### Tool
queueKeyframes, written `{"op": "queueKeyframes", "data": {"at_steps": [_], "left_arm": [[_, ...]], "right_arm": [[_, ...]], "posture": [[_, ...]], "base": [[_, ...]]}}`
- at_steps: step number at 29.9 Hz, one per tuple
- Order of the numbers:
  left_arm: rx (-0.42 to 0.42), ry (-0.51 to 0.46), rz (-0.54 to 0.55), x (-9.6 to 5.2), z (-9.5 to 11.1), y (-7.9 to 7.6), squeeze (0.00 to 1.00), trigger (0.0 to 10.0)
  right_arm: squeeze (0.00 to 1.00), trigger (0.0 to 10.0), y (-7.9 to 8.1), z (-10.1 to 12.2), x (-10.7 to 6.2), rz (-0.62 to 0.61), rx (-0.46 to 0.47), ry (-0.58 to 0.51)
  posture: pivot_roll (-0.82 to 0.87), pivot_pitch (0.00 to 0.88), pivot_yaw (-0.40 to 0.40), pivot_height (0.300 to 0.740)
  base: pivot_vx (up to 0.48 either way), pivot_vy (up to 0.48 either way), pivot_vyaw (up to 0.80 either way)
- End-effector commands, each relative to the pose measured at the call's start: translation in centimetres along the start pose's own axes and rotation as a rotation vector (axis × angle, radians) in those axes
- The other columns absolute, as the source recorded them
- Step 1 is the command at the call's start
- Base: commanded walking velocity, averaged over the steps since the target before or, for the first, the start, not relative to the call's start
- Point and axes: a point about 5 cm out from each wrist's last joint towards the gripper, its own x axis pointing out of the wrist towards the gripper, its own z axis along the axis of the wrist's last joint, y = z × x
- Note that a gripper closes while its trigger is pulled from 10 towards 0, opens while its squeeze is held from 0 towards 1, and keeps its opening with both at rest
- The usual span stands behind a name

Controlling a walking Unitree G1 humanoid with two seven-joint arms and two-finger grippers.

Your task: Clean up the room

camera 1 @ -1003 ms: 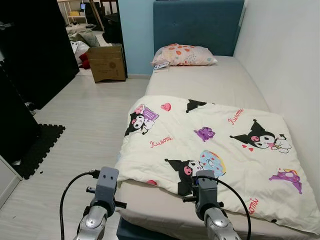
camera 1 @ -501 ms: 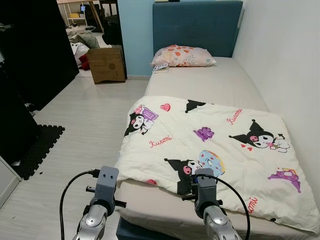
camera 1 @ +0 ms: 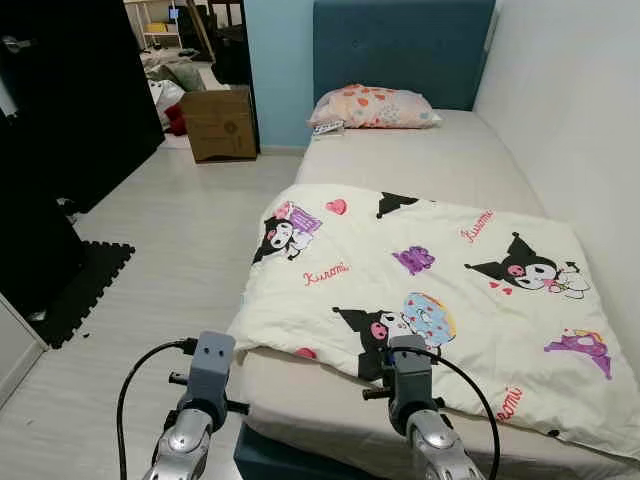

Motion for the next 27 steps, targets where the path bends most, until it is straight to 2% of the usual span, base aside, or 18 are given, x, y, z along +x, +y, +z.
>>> {"op": "queueKeyframes", "data": {"at_steps": [1, 4, 23, 27], "left_arm": [[0.011, 0.027, 0.018, -0.13, -0.55, 0.58, 0.0, 10.0], [0.012, 0.028, 0.024, -0.04, -0.52, 0.75, 0.0, 10.0], [0.016, 0.025, 0.042, 0.2, -0.38, 1.27, 0.0, 10.0], [0.018, 0.024, 0.046, 0.2, -0.39, 1.41, 0.0, 10.0]], "right_arm": [[0.0, 10.0, 0.34, -0.12, 0.03, 0.013, -0.004, 0.01], [0.0, 10.0, 0.43, 0.01, 0.06, 0.02, -0.012, 0.003], [0.0, 10.0, 0.53, 0.38, 0.19, 0.035, -0.029, -0.007], [0.0, 10.0, 0.66, 0.42, 0.14, 0.051, -0.02, -0.014]], "posture": [[-0.01, 0.085, 0.02, 0.641], [-0.01, 0.081, 0.016, 0.627], [-0.02, 0.082, 0.008, 0.627], [-0.02, 0.091, 0.001, 0.612]], "base": [[0.0, 0.0, 0.0], [0.0, 0.0, 0.0], [0.0, 0.0, 0.0], [0.0, 0.0, 0.0]]}}
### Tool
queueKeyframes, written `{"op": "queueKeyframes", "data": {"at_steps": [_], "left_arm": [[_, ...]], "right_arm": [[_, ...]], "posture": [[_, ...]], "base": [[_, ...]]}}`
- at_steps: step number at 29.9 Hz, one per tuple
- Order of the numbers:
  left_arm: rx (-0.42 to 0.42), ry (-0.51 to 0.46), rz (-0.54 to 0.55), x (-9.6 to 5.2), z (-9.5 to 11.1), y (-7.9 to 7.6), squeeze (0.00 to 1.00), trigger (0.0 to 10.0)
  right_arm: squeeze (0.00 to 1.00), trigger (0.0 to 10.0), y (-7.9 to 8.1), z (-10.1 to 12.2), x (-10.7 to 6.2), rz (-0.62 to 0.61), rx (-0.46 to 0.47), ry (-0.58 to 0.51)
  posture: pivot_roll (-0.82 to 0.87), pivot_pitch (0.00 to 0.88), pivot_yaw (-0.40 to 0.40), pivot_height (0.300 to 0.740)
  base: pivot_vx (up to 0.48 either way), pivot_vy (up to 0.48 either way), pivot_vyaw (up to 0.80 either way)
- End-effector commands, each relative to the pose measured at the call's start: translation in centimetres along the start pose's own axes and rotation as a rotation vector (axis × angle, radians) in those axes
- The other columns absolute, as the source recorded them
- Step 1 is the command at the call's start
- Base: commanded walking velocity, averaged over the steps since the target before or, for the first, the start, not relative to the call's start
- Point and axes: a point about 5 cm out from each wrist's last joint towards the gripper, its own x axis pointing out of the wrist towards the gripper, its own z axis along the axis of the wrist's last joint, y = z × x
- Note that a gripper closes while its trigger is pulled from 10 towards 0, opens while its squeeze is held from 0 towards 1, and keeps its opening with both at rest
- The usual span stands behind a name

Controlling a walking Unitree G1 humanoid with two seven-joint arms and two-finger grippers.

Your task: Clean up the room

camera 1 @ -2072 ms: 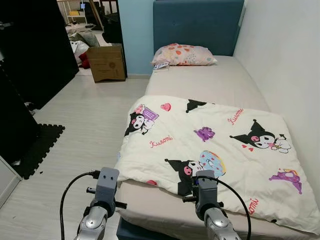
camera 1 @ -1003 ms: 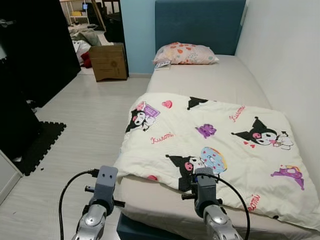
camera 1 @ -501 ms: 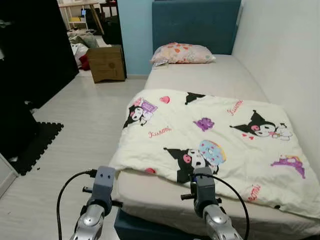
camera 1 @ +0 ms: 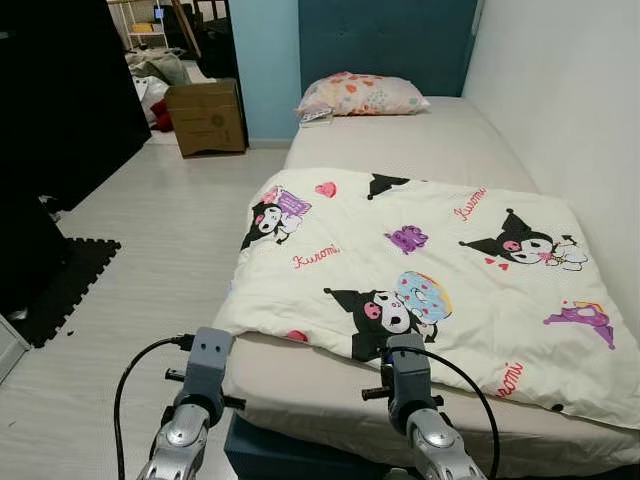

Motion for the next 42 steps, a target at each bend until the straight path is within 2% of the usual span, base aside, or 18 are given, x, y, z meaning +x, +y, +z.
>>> {"op": "queueKeyframes", "data": {"at_steps": [1, 13, 28, 42], "left_arm": [[0.012, 0.025, 0.019, -0.3, -0.7, 0.7, 0.0, 10.0], [0.017, 0.024, 0.021, -0.2, -0.7, 0.9, 0.0, 10.0], [0.027, 0.02, 0.028, -0.1, -0.6, 1.1, 0.0, 10.0], [0.035, 0.004, 0.025, 0.2, -0.1, 1.4, 0.0, 10.0]], "right_arm": [[0.0, 10.0, 0.5, 0.2, 0.1, 0.024, 0.0, -0.01], [0.0, 10.0, 0.6, 0.3, 0.1, 0.03, -0.013, -0.004], [0.0, 10.0, 0.8, 0.6, 0.3, 0.046, -0.033, -0.009], [0.0, 10.0, 1.2, 1.3, 0.6, 0.07, -0.038, -0.022]], "posture": [[-0.02, 0.095, -0.001, 0.607], [-0.03, 0.104, -0.001, 0.567], [-0.03, 0.121, -0.014, 0.567], [-0.03, 0.129, -0.019, 0.512]], "base": [[0.0, 0.0, 0.0], [0.0, 0.0, 0.0], [0.0, 0.0, 0.0], [0.0, 0.0, 0.0]]}}
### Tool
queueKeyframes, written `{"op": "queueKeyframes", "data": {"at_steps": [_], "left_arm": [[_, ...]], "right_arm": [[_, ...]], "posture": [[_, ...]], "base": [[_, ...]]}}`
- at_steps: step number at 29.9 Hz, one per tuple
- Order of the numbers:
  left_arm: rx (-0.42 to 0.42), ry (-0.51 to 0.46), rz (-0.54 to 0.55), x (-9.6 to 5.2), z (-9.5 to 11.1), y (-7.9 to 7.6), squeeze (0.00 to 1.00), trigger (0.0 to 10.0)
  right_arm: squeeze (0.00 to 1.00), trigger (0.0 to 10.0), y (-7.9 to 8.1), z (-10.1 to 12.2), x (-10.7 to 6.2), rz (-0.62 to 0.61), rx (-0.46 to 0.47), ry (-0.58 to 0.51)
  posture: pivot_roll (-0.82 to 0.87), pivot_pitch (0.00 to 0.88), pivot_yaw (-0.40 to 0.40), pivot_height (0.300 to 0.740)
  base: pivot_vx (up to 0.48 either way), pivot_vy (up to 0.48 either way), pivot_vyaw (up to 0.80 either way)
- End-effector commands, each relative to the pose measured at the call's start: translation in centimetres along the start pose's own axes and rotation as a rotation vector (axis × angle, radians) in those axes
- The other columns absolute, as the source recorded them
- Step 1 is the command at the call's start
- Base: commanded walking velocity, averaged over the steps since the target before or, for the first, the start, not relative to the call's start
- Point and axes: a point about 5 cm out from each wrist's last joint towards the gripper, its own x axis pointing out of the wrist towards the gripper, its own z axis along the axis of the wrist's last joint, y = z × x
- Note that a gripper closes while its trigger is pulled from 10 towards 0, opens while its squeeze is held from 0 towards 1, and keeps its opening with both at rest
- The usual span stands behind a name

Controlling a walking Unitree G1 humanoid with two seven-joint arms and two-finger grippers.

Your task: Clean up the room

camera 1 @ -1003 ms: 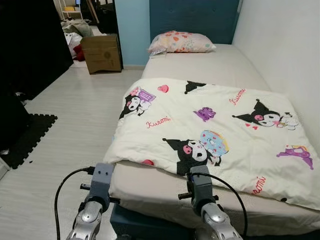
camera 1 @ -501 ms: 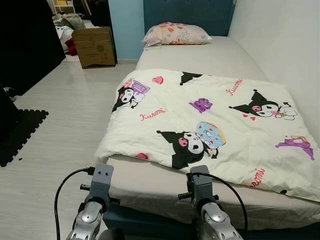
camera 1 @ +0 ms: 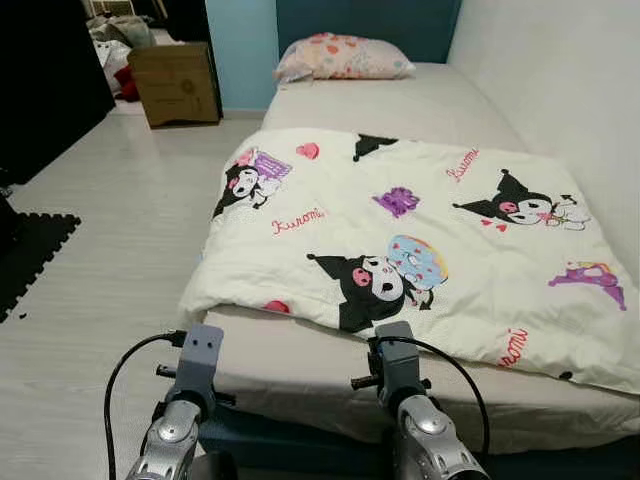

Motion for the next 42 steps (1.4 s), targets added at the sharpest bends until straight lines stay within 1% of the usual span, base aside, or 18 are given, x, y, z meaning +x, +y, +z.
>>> {"op": "queueKeyframes", "data": {"at_steps": [1, 9, 11, 15, 16, 17, 19, 24, 25, 26, 29, 32, 35, 38, 39, 40, 41, 42], "left_arm": [[0.012, 0.006, 0.005, 0.0, -0.2, 0.4, 0.0, 10.0], [0.017, -0.007, -0.006, 0.1, 0.1, 0.3, 0.0, 10.0], [0.026, -0.014, -0.014, 0.3, 0.3, 0.3, 0.0, 10.0], [0.114, -0.009, -0.041, 0.5, 0.5, 0.2, 0.0, 10.0], [0.178, -0.011, -0.069, 0.7, 0.7, 0.0, 0.0, 10.0], [0.178, -0.011, -0.069, 0.7, 0.7, 0.0, 0.0, 10.0], [0.233, -0.026, -0.097, 1.0, 1.2, -0.1, 0.0, 10.0], [0.224, -0.05, -0.108, 1.8, 2.4, -0.1, 0.0, 10.0], [0.239, -0.064, -0.116, 2.2, 3.0, -0.1, 0.29, 10.0], [0.258, -0.075, -0.126, 2.4, 3.4, -0.1, 1.0, 10.0], [0.284, -0.087, -0.14, 2.7, 3.8, -0.1, 1.0, 10.0], [0.469, -0.101, -0.179, 3.3, 4.7, -0.1, 1.0, 10.0], [0.517, -0.108, -0.181, 3.5, 5.0, 0.0, 1.0, 10.0], [0.644, -0.119, -0.164, 3.9, 5.5, 0.4, 1.0, 10.0], [0.644, -0.119, -0.164, 3.9, 5.5, 0.4, 1.0, 10.0], [0.722, -0.136, -0.153, 4.1, 5.9, 0.7, 1.0, 10.0], [0.722, -0.136, -0.153, 4.1, 5.9, 0.7, 1.0, 10.0], [0.768, -0.16, -0.148, 4.3, 6.3, 0.7, 1.0, 10.0]], "right_arm": [[0.0, 10.0, 0.3, -0.3, 0.0, 0.01, -0.003, 0.022], [0.0, 10.0, 0.4, 0.2, 0.3, 0.021, -0.015, 0.012], [0.0, 10.0, 0.8, 0.8, 0.5, 0.054, -0.044, -0.004], [0.0, 10.0, 1.4, 1.5, 0.9, 0.095, -0.115, -0.02], [0.0, 10.0, 1.6, 2.1, 1.1, 0.11, -0.146, -0.033], [0.0, 10.0, 1.6, 2.1, 1.1, 0.11, -0.146, -0.033], [0.0, 10.0, 1.8, 2.9, 1.4, 0.129, -0.208, -0.058], [0.0, 10.0, 2.2, 4.1, 1.9, 0.146, -0.257, -0.089], [0.0, 10.0, 2.4, 4.8, 2.1, 0.147, -0.277, -0.106], [0.0, 10.0, 2.5, 5.1, 2.2, 0.15, -0.29, -0.118], [0.0, 10.0, 2.7, 5.6, 2.3, 0.155, -0.306, -0.134], [0.0, 10.0, 3.1, 6.5, 2.3, 0.155, -0.296, -0.174], [0.0, 10.0, 3.2, 6.7, 2.3, 0.155, -0.291, -0.186], [0.0, 10.0, 3.5, 6.9, 2.1, 0.158, -0.287, -0.205], [0.0, 10.0, 3.5, 6.9, 2.1, 0.158, -0.287, -0.205], [0.0, 10.0, 3.7, 7.0, 1.8, 0.155, -0.276, -0.228], [0.0, 10.0, 3.7, 7.0, 1.8, 0.155, -0.276, -0.228], [0.0, 10.0, 3.8, 7.1, 1.7, 0.154, -0.266, -0.24]], "posture": [[-0.03, 0.129, -0.019, 0.512], [-0.03, 0.137, -0.021, 0.507], [-0.04, 0.145, -0.026, 0.507], [-0.04, 0.155, -0.031, 0.507], [-0.04, 0.164, -0.037, 0.507], [-0.04, 0.164, -0.037, 0.507], [-0.04, 0.178, -0.041, 0.507], [-0.04, 0.207, -0.044, 0.507], [-0.04, 0.221, -0.042, 0.507], [-0.05, 0.232, -0.04, 0.507], [-0.05, 0.238, -0.039, 0.507], [-0.06, 0.279, -0.031, 0.507], [-0.07, 0.286, -0.029, 0.507], [-0.09, 0.315, -0.018, 0.507], [-0.09, 0.315, -0.018, 0.507], [-0.1, 0.323, -0.013, 0.507], [-0.1, 0.323, -0.013, 0.507], [-0.1, 0.333, -0.007, 0.507]], "base": [[0.0, 0.0, 0.0], [0.0, 0.0, 0.0], [0.0, 0.0, 0.0], [0.0, 0.0, 0.0], [0.0, 0.0, 0.0], [0.0, 0.0, 0.0], [0.0, 0.0, 0.0], [0.0, 0.0, 0.0], [0.0, 0.0, 0.0], [0.0, 0.0, 0.0], [0.0, 0.0, 0.0], [0.0, 0.0, 0.0], [0.0, 0.0, 0.0], [0.0, 0.0, 0.0], [0.0, 0.0, 0.0], [0.0, 0.0, 0.0], [0.0, 0.0, 0.0], [0.0, 0.0, 0.0]]}}
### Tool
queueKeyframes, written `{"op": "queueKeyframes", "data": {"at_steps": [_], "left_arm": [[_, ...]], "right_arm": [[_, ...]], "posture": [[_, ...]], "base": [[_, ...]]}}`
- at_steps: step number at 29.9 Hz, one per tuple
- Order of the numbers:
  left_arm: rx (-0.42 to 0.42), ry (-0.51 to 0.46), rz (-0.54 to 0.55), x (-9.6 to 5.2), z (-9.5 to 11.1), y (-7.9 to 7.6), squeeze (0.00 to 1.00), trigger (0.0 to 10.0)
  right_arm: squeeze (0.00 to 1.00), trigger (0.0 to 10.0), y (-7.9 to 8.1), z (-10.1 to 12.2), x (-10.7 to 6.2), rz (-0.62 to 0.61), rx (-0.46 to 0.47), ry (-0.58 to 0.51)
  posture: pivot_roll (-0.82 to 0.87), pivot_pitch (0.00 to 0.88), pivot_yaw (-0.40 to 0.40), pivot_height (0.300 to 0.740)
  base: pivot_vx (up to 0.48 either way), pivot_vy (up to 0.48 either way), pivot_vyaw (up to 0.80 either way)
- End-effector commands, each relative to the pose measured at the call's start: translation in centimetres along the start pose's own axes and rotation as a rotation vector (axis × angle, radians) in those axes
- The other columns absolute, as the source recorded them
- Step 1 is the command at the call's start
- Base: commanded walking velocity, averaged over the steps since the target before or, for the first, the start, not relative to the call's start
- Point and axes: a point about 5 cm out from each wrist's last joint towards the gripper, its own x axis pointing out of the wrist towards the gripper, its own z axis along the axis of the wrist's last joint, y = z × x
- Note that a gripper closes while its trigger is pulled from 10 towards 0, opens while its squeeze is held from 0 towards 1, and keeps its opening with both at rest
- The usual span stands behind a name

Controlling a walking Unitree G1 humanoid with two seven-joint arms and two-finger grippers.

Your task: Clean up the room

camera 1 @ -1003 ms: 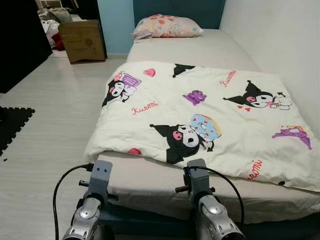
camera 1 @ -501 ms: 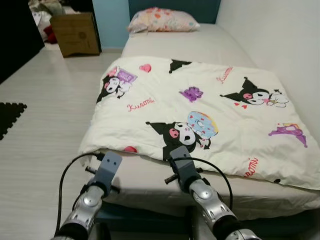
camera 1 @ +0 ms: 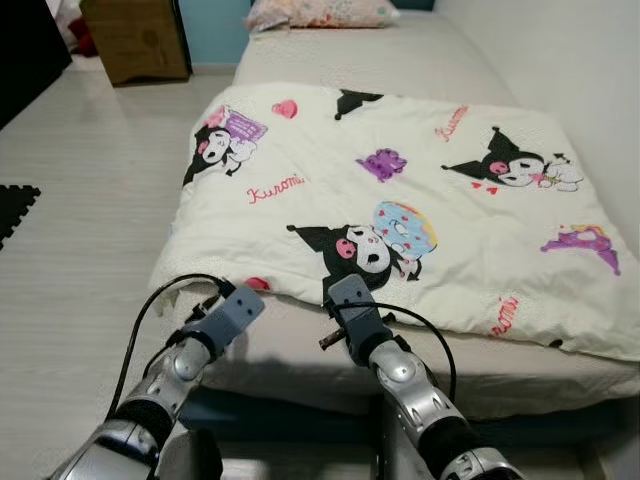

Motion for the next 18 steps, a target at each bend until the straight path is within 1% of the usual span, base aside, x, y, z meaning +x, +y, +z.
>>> {"op": "queueKeyframes", "data": {"at_steps": [1, 2, 3, 5, 6, 7, 8, 10, 11, 12, 14, 18], "left_arm": [[0.097, 0.002, 0.005, -0.2, -0.6, 0.2, 1.0, 10.0], [0.133, -0.018, 0.023, -0.1, -0.3, 0.5, 1.0, 10.0], [0.133, -0.018, 0.023, -0.1, -0.3, 0.5, 1.0, 10.0], [0.182, -0.057, 0.066, 0.2, 0.3, 1.2, 1.0, 10.0], [0.182, -0.057, 0.066, 0.2, 0.3, 1.2, 1.0, 10.0], [0.203, -0.067, 0.082, 0.3, 0.5, 1.5, 1.0, 10.0], [0.225, -0.068, 0.092, 0.4, 0.5, 1.6, 1.0, 10.0], [0.24, -0.067, 0.097, 0.4, 0.6, 1.7, 1.0, 10.0], [0.293, -0.055, 0.093, 0.6, 0.5, 1.7, 1.0, 10.0], [0.293, -0.055, 0.093, 0.6, 0.5, 1.7, 1.0, 10.0], [0.328, -0.039, 0.08, 0.7, 0.5, 1.7, 1.0, 10.0], [0.369, -0.014, 0.044, 0.8, 0.3, 1.5, 1.0, 10.0]], "right_arm": [[0.0, 10.0, 0.5, -0.2, -0.4, -0.001, 0.025, -0.006], [0.0, 10.0, 0.6, -0.1, -0.5, -0.002, 0.029, -0.014], [0.0, 10.0, 0.6, -0.1, -0.5, -0.002, 0.029, -0.014], [0.0, 10.0, 0.9, 0.0, -0.8, -0.003, 0.036, -0.026], [0.0, 10.0, 0.9, 0.0, -0.8, -0.003, 0.036, -0.026], [0.0, 10.0, 1.0, -0.1, -1.0, -0.003, 0.038, -0.028], [0.0, 10.0, 1.1, -0.1, -1.2, -0.003, 0.04, -0.028], [0.0, 10.0, 1.2, -0.2, -1.3, -0.002, 0.042, -0.029], [0.0, 10.0, 1.2, -0.3, -1.7, 0.001, 0.04, -0.023], [0.0, 10.0, 1.2, -0.3, -1.7, 0.001, 0.04, -0.023], [0.0, 10.0, 1.3, -0.4, -2.1, 0.002, 0.038, -0.017], [0.0, 10.0, 1.3, -0.2, -2.4, 0.0, 0.042, -0.014]], "posture": [[-0.1, 0.335, -0.006, 0.507], [-0.11, 0.342, 0.0, 0.507], [-0.11, 0.342, 0.0, 0.507], [-0.11, 0.343, 0.004, 0.507], [-0.11, 0.343, 0.004, 0.507], [-0.12, 0.342, 0.01, 0.507], [-0.13, 0.344, 0.011, 0.507], [-0.13, 0.346, 0.012, 0.507], [-0.15, 0.358, 0.02, 0.507], [-0.15, 0.358, 0.02, 0.507], [-0.16, 0.366, 0.024, 0.507], [-0.16, 0.38, 0.029, 0.507]], "base": [[0.0, 0.0, 0.0], [0.0, 0.0, 0.0], [0.0, 0.0, 0.0], [0.0, 0.0, 0.0], [0.0, 0.0, 0.0], [0.0, 0.0, 0.0], [0.0, 0.0, 0.0], [0.0, 0.0, 0.0], [0.0, 0.0, 0.0], [0.0, 0.0, 0.0], [0.0, 0.0, 0.0], [0.0, 0.0, 0.0]]}}
